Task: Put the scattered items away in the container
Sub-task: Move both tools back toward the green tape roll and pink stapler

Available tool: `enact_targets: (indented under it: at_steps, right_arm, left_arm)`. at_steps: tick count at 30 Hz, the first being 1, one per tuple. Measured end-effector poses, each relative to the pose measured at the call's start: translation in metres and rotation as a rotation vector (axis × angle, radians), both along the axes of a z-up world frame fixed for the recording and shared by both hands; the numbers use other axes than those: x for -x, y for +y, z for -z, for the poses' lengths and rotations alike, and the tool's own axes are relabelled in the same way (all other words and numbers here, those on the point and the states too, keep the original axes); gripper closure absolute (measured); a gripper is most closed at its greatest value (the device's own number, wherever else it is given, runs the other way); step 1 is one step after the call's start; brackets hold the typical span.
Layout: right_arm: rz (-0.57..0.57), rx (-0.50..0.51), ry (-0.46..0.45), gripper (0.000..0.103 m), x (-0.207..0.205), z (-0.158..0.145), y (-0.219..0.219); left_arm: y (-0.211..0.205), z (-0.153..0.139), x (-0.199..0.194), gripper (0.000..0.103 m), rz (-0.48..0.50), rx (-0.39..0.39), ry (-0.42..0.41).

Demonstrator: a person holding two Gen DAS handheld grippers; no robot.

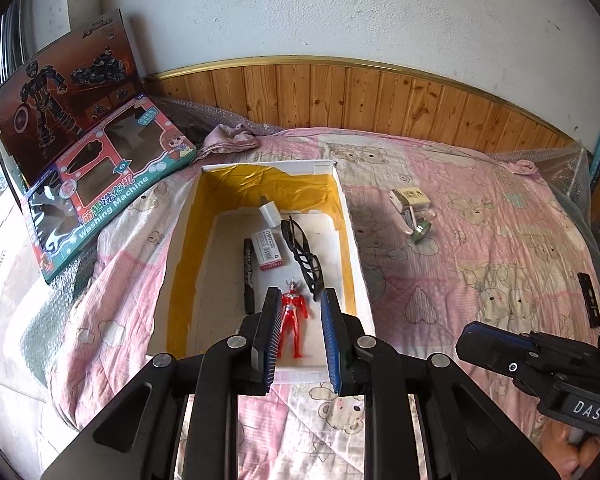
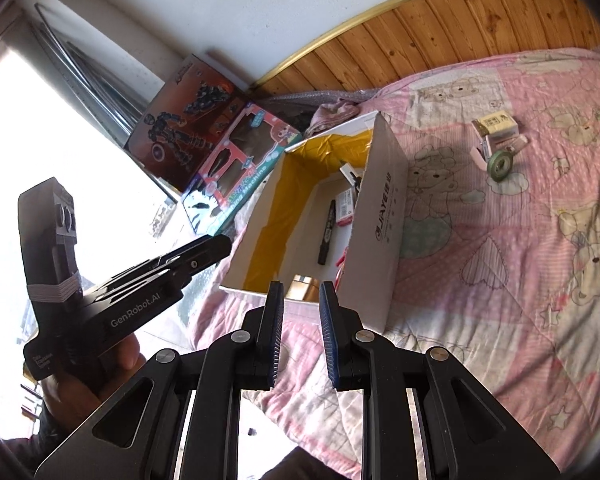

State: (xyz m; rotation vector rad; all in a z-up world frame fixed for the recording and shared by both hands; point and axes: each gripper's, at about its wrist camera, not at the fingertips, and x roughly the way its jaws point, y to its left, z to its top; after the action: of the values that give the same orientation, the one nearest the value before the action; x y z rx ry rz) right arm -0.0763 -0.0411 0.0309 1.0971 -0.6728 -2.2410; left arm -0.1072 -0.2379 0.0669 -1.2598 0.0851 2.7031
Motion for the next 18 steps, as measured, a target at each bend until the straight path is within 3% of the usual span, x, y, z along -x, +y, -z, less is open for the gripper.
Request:
enact_targets:
  at_steps: [12,18]
  right_arm:
    - [0.118,0.044,-0.038,0.082,-0.032,0.024,0.052]
    - [0.178,0.048,-0.080,0.080,-0.031,0.046,0.082]
  left_arm:
    - [0.054,0.012,-0.031,0.080,0.094,-0.034,-0.029]
    - [0.088,0.027,-0.025,0.071,0.130,-0.057,-0.065]
